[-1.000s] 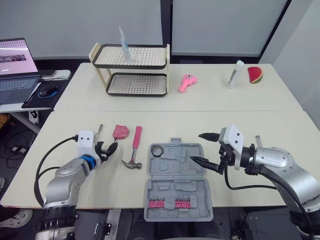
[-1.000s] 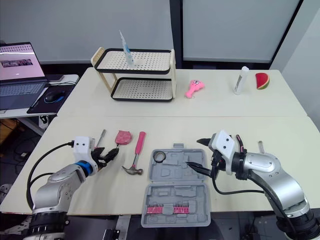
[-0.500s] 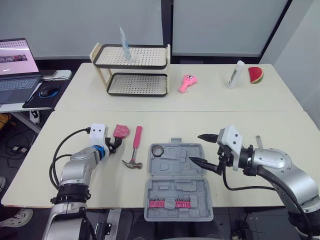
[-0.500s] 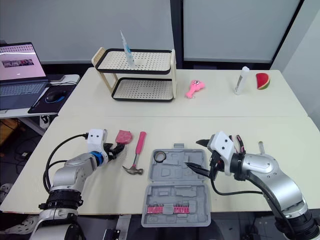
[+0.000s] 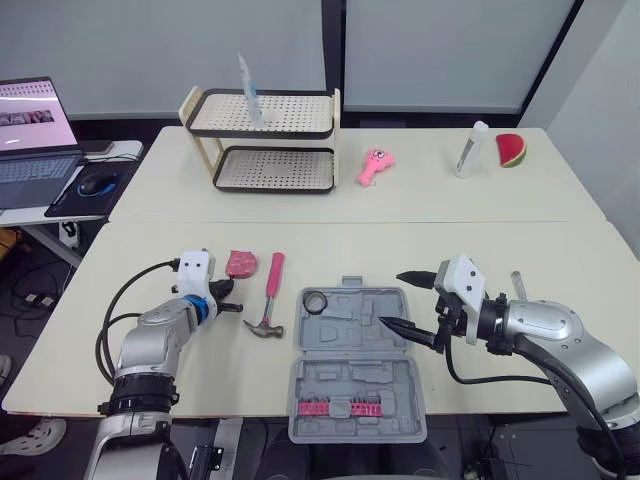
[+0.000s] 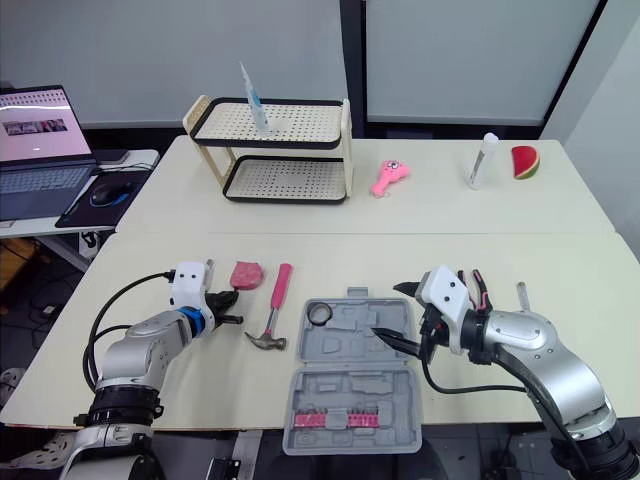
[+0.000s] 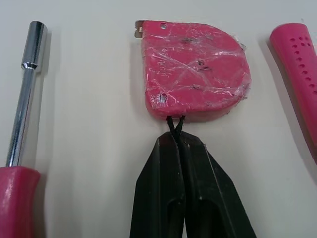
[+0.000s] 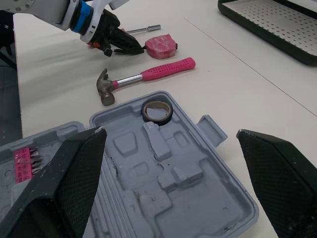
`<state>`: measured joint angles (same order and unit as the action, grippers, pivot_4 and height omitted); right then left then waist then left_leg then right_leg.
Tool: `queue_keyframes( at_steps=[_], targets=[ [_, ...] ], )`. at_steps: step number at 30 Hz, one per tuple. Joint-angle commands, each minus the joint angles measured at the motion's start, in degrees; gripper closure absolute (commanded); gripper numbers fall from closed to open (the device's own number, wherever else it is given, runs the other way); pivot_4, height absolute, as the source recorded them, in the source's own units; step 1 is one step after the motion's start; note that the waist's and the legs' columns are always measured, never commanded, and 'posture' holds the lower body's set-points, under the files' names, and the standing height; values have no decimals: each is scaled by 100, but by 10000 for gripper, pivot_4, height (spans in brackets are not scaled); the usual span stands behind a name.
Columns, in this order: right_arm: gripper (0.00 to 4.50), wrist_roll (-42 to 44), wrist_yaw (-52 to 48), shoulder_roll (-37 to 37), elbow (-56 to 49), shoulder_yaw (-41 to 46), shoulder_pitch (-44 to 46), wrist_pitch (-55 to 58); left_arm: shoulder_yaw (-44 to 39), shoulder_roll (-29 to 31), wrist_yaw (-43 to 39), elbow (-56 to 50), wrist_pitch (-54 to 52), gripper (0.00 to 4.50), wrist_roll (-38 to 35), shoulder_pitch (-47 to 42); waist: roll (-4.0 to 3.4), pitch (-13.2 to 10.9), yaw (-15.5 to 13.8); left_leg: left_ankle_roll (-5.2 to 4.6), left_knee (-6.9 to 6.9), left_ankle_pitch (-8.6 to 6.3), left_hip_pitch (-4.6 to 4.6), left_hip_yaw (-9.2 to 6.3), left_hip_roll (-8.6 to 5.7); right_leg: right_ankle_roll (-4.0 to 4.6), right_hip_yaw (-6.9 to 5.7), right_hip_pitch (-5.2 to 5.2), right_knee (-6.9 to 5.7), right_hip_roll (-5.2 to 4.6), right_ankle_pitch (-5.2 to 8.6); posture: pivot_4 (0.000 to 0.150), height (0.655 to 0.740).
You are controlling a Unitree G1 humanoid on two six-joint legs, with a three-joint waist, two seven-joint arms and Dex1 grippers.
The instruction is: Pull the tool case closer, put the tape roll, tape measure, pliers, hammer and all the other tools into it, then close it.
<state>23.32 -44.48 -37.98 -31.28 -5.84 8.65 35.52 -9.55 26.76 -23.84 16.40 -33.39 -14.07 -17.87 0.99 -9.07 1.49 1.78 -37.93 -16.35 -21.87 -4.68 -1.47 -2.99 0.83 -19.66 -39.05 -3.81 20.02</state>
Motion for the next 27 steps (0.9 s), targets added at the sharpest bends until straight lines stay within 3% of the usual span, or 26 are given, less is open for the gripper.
queue_keyframes(
  at_steps=[1, 16, 27],
  targets=[
    [0, 41, 24, -13, -266, 36, 3, -52, -22, 93, -152, -346, -245, 44716, -69, 350, 0, 0, 0, 0, 0, 0, 0, 0, 1, 0, -1, 0, 0, -7, 0, 1500, 7356],
    [0, 180, 62, -39, -580, -5, -135, 173, -1089, 330, -40, -2486, -1160, 44716, -690, 2235, -1, -2, 16, -2, 7, -1, -1, -3, 5, 0, 7, -5, 4, -14, 0, 1500, 7356],
    [0, 399, -277, -297, -788, -134, -170, 366, -986, 597, -573, -3326, -1296, 44716, -943, 3338, -2, -3, 11, -3, 9, -2, -2, -2, 5, 1, 8, -4, 7, -17, 0, 1500, 7356]
  ],
)
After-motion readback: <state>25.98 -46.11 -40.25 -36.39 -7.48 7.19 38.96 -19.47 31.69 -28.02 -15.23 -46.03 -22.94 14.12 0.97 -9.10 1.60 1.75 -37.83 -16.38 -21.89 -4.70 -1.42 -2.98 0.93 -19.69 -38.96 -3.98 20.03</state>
